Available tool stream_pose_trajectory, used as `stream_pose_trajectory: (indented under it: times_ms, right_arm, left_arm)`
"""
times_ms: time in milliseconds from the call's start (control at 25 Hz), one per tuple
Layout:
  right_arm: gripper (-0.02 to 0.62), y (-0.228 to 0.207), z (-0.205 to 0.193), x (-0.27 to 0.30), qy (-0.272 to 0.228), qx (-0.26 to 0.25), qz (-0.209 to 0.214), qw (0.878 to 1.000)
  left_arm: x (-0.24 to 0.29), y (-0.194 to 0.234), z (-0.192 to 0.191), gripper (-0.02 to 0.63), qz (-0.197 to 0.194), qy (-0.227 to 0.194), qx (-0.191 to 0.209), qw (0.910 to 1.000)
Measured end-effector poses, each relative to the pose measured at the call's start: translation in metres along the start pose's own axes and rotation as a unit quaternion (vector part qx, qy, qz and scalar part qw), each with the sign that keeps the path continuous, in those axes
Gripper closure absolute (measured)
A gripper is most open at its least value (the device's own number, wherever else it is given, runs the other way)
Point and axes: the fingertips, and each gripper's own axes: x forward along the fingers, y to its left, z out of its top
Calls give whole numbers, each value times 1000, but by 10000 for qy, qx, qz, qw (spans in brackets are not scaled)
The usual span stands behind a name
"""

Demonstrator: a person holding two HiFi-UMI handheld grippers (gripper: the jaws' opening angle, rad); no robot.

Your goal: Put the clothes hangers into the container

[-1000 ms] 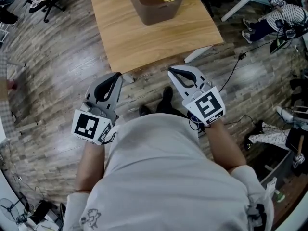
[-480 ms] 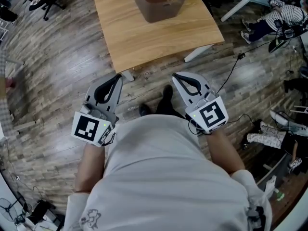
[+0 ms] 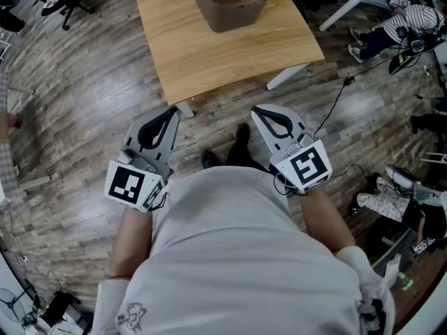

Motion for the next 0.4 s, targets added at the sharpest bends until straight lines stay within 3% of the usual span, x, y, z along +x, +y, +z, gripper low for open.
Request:
stream_pose_trajectory:
  times_ms: [400]
  right_arm:
    - [589,-9,-5,7,115,-15,54,9999]
  left_arm:
    - [9,6,-3,600,23,46,-50,10000]
